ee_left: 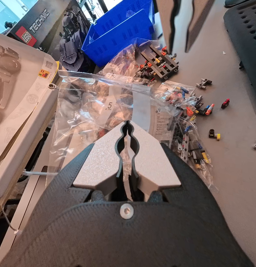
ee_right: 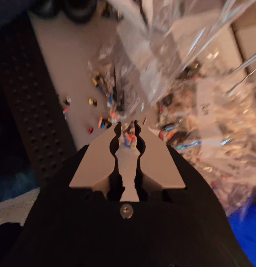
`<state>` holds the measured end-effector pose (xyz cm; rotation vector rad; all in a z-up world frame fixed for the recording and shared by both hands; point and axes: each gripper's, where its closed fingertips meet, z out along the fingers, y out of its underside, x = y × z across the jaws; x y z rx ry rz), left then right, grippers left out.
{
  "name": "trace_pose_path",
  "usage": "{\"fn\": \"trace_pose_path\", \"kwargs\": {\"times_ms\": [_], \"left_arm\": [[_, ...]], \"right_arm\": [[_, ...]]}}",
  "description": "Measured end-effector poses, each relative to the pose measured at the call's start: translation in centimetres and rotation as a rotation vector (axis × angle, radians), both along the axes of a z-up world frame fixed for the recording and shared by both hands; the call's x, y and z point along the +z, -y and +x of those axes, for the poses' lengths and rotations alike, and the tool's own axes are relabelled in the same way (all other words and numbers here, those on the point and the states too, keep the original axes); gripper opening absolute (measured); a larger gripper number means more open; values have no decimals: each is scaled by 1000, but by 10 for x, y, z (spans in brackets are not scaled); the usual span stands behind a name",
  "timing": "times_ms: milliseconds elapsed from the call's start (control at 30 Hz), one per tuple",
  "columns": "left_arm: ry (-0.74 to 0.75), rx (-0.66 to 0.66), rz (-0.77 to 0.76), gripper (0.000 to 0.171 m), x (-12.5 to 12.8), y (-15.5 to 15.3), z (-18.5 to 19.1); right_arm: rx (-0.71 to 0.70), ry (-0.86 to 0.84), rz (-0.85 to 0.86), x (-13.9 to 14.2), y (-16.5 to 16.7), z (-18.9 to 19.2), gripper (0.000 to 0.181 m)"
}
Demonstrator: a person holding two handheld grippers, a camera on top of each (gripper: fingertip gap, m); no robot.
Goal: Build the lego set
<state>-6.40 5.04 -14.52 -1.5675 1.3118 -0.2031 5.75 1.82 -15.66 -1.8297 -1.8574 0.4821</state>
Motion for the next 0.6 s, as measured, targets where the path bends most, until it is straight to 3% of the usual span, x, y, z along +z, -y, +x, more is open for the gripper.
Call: {"fn": "trace_pose_path", "kwargs": {"times_ms": [133, 233, 500, 600], "left_arm": [[-2, 3, -3, 0, -1, -1, 1], [-6, 4, -6, 0, -3, -2, 2], [-9, 3, -14, 0, -6, -2, 4], [-10, 5, -14, 0, -6, -2, 2]], "right_arm": [[-48, 166, -107, -57, 15, 39, 23], [-52, 197, -195, -82, 30, 50, 25], [-139, 220, -234, -112, 28, 57, 21], [-138, 217, -245, -116, 29, 56, 11]]}}
